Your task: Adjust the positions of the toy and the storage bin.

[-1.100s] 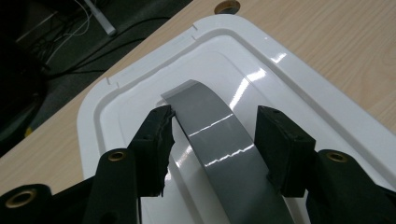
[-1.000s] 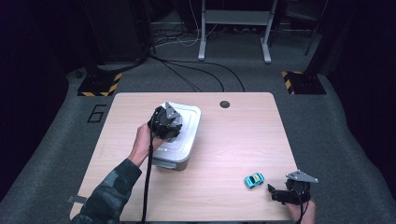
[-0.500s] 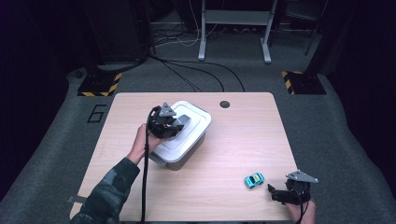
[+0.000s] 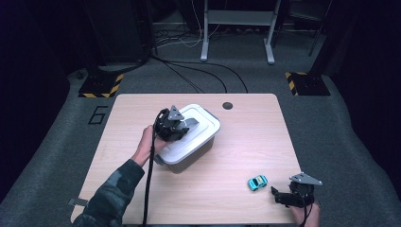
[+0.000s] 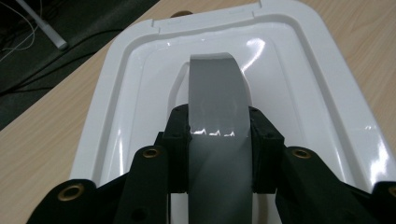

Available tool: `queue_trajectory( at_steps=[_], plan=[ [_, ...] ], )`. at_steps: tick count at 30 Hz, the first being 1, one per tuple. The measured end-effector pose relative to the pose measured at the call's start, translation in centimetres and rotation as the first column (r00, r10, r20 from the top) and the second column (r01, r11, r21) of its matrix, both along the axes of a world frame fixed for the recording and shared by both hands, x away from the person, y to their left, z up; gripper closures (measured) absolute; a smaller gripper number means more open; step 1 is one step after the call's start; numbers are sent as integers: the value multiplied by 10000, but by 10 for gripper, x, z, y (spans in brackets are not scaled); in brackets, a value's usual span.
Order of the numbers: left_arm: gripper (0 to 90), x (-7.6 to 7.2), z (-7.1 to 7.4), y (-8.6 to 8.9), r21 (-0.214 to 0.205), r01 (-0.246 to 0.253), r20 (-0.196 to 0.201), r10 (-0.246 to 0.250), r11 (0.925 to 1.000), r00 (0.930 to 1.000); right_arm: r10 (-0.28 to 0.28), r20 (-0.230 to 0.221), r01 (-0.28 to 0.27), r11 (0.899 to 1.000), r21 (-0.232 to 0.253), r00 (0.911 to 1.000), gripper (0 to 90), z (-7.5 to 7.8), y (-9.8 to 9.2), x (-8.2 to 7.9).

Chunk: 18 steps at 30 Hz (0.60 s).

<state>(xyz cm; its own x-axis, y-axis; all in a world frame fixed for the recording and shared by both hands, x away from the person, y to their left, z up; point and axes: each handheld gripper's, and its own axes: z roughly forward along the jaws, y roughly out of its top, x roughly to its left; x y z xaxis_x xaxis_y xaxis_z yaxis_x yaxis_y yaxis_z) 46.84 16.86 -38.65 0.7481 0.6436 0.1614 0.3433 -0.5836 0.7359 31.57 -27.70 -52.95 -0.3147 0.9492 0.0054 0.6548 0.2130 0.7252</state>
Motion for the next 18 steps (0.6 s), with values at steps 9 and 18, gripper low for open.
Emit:
queue_trajectory(
  at_steps=[9, 18],
  plan=[
    [664, 1, -2, -1, -1082, -42, -857, -51, 9941, 9963, 8, -1, -8, 10000, 1, 10000, 22, 0, 0, 0],
    [666, -3, -3, -10, -1363, 105, -1033, -247, 9906, 9943, 17, -11, -17, 10000, -11, 10000, 22, 0, 0, 0]
  ],
)
